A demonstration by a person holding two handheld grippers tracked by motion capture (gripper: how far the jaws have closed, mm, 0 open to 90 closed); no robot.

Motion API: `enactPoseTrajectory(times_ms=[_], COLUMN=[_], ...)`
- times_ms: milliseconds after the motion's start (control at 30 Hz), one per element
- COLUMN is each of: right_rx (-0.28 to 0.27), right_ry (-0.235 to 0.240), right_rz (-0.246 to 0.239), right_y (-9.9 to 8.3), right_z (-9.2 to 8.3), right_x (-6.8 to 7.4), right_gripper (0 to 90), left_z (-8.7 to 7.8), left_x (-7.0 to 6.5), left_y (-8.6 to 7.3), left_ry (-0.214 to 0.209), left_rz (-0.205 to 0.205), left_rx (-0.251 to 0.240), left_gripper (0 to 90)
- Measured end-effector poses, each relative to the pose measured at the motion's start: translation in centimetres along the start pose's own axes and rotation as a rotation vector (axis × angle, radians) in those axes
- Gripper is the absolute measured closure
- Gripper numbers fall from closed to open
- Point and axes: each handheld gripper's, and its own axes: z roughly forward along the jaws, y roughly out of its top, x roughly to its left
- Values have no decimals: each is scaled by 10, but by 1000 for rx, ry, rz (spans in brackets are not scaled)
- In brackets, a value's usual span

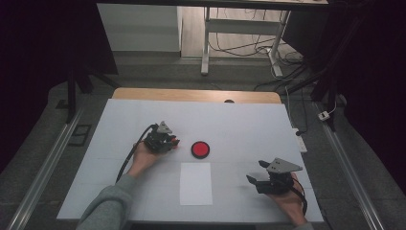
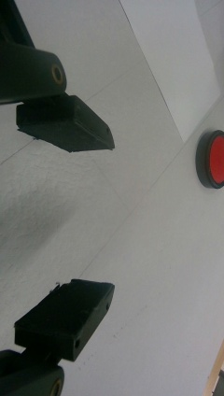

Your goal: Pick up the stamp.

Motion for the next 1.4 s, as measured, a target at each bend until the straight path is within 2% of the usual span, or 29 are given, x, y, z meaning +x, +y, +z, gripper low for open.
enactPoseTrajectory(times_ms=[467,733,933,1200,1400], right_rx=[-6,-11,-8,-9,-11], right_ry=[0,2,-9,-7,-8], right_rz=[0,2,-5,-7,-9], right_y=[0,1,1,1,1], right_z=[1,1,0,0,0], right_x=[1,2,1,2,2], right_gripper=[251,251,251,252,252], left_z=[-16,-24,-39,-62,-70], left_x=[2,3,-1,-6,-7], left_y=[4,5,7,10,10], left_ry=[-21,-30,-41,-73,-83], left_rz=[-34,-40,-35,-28,-33], left_rx=[-52,-73,-100,-163,-182], left_gripper=[727,727,727,727,726])
